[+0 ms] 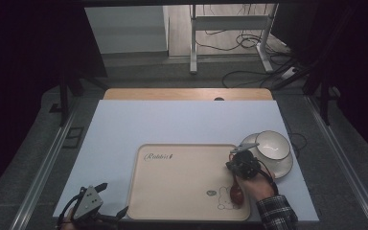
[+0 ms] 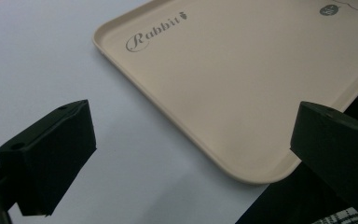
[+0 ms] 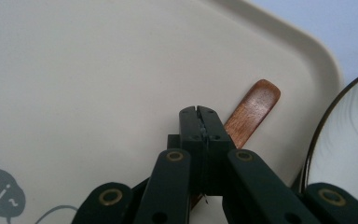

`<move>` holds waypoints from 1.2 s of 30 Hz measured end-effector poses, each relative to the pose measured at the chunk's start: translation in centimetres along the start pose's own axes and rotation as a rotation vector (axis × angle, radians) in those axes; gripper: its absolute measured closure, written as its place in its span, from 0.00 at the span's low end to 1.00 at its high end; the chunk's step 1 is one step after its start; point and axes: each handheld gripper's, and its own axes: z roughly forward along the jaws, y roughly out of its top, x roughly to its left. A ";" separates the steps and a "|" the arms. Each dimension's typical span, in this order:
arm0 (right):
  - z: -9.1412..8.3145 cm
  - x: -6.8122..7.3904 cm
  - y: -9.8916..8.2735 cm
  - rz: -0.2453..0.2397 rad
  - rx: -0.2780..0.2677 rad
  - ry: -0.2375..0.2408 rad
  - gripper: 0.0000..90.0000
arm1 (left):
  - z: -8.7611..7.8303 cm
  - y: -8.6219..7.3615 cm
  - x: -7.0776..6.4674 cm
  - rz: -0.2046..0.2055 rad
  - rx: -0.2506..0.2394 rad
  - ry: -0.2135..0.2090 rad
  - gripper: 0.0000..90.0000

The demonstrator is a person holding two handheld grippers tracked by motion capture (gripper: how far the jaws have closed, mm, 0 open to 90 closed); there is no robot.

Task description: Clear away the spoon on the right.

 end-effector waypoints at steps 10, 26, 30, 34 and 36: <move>-0.7 0.5 0.1 -0.015 -0.042 0.018 0.94 | 0.0 0.0 0.0 0.000 0.000 0.002 0.00; -2.3 1.4 -0.1 -0.037 -0.098 0.019 0.76 | 0.0 0.0 0.0 -0.001 -0.001 0.002 0.00; -2.6 1.5 -0.2 -0.040 -0.112 0.022 0.73 | 0.0 0.0 0.0 -0.001 -0.001 0.002 0.00; -3.0 1.6 -0.5 -0.041 -0.121 0.021 0.70 | 0.0 0.0 0.0 -0.001 -0.001 0.001 0.00; -3.1 1.6 -0.6 -0.039 -0.127 0.020 0.67 | 0.0 0.0 0.0 -0.001 -0.001 0.001 0.00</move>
